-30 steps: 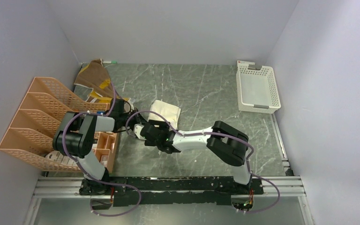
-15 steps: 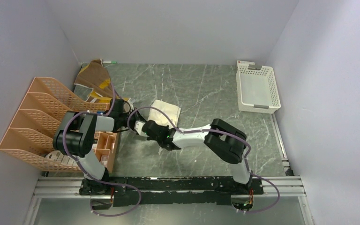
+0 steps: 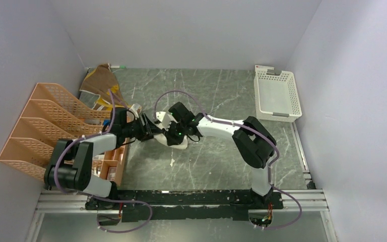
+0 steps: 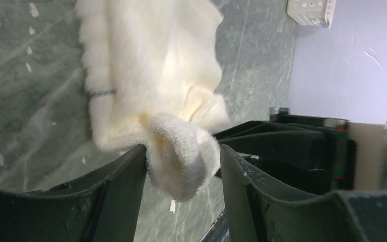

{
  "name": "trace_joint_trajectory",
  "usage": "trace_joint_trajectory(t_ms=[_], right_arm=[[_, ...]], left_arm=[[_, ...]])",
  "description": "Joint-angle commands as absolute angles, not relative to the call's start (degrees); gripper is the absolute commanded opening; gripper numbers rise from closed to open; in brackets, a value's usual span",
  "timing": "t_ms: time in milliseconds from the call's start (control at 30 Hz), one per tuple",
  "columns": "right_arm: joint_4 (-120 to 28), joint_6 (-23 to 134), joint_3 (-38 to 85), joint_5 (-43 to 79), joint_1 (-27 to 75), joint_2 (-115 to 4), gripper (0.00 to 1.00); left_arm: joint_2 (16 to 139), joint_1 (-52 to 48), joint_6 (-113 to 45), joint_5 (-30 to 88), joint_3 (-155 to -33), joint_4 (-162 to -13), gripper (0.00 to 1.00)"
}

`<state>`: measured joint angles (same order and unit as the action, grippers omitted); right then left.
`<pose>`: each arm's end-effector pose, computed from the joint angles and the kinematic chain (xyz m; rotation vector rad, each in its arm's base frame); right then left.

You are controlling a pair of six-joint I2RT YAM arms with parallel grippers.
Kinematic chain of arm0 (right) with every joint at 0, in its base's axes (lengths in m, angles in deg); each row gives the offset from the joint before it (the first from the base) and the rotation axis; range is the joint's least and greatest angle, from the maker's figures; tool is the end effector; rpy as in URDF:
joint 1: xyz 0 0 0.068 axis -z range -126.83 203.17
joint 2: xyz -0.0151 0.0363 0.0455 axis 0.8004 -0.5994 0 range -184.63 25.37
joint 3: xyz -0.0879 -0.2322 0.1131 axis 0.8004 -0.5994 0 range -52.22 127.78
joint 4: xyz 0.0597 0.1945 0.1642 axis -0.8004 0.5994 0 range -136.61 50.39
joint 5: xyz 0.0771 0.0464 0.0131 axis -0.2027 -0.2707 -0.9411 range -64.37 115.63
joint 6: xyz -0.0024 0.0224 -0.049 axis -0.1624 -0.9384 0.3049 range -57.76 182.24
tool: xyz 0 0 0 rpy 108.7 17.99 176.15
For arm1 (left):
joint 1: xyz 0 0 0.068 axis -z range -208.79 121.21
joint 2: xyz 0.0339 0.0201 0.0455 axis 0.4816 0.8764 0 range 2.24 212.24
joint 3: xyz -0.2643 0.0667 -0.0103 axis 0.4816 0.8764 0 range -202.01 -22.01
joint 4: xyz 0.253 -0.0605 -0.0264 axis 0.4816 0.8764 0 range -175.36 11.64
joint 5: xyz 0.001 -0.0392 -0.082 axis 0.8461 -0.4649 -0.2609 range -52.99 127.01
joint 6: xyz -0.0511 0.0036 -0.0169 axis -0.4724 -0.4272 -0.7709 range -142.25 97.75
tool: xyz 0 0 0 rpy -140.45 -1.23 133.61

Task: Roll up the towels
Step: Roll the towel at the center of the board.

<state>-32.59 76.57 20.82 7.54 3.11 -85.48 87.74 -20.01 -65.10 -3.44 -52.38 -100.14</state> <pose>0.2554 0.3221 0.1726 -1.4634 2.0634 0.6507 0.2591 -0.0633 0.1444 -0.3065 2.3720 -1.2571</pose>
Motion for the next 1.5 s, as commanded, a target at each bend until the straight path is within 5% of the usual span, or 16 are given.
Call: trace_joint_trajectory(t_ms=[0,667,1467], right_arm=[[-26.88,70.39,20.82,-15.05,2.99,-87.53,0.0],[-8.64,67.7,35.21,-20.4,15.46,-102.83,0.0],[6.87,77.39,49.77,-25.18,8.11,-115.49,0.0]], left_arm=[[82.64,-20.44,-64.06,-2.75,-50.49,-98.52,0.64],[65.66,-20.18,-60.09,3.58,-45.1,-87.35,0.7],[71.21,-19.08,-62.61,2.65,-37.26,-96.17,0.73]])
